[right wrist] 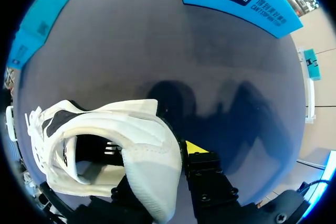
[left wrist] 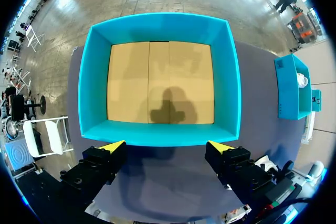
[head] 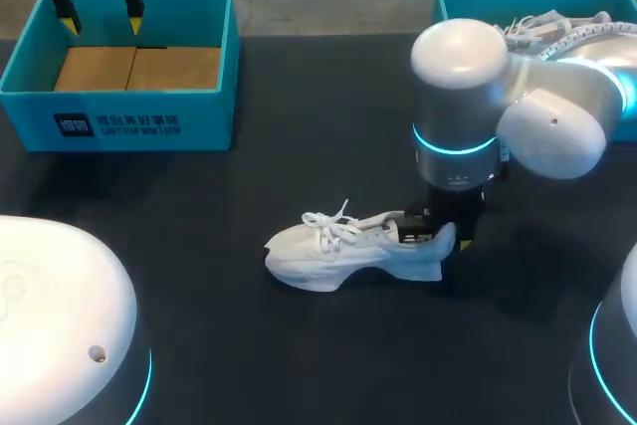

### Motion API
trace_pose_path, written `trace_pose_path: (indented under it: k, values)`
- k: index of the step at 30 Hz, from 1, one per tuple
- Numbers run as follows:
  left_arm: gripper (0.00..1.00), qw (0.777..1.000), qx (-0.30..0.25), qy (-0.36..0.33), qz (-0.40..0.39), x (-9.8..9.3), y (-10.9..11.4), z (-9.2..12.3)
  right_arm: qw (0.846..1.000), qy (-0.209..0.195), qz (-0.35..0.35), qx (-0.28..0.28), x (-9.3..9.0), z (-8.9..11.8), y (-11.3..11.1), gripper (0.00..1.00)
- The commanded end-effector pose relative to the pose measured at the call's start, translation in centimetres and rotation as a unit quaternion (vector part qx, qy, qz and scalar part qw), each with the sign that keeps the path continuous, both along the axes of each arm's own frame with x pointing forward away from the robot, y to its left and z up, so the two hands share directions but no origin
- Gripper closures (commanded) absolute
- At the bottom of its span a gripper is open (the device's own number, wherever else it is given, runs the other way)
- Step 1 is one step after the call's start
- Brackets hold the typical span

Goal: Take the shoe out of the shoebox, open the shoe tongue, remove and reinsert the insole, then place the shoe into the shoebox

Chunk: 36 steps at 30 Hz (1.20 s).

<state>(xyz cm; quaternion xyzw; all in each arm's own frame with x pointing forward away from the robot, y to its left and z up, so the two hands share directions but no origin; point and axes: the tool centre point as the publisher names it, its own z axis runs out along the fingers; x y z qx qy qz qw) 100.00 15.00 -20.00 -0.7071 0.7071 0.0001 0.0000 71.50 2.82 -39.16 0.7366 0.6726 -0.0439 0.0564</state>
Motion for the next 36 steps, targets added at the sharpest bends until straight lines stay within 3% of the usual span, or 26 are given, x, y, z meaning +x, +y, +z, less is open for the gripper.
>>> trace_pose_path:
  k: [1,2,14,21,36]
  values:
    - [0.0,1.0,0.0,0.0,0.0,0.0,0.0,0.0,1.0,0.002,-0.004,0.001,0.1,0.3,0.2,0.16]
    - [0.0,1.0,0.0,0.0,0.0,0.0,0.0,0.0,1.0,0.002,-0.006,0.001,0.1,0.5,0.2,0.0]
    - [0.0,1.0,0.0,0.0,0.0,0.0,0.0,0.0,1.0,-0.005,-0.025,0.011,0.0,4.3,0.1,0.0]
    - [0.0,1.0,0.0,0.0,0.0,0.0,0.0,0.0,0.999,-0.018,-0.024,0.033,0.2,7.7,0.4,0.0]
    - [0.0,1.0,0.0,0.0,0.0,0.0,0.0,0.0,0.987,-0.054,0.113,0.101,0.5,15.2,-0.5,0.0]
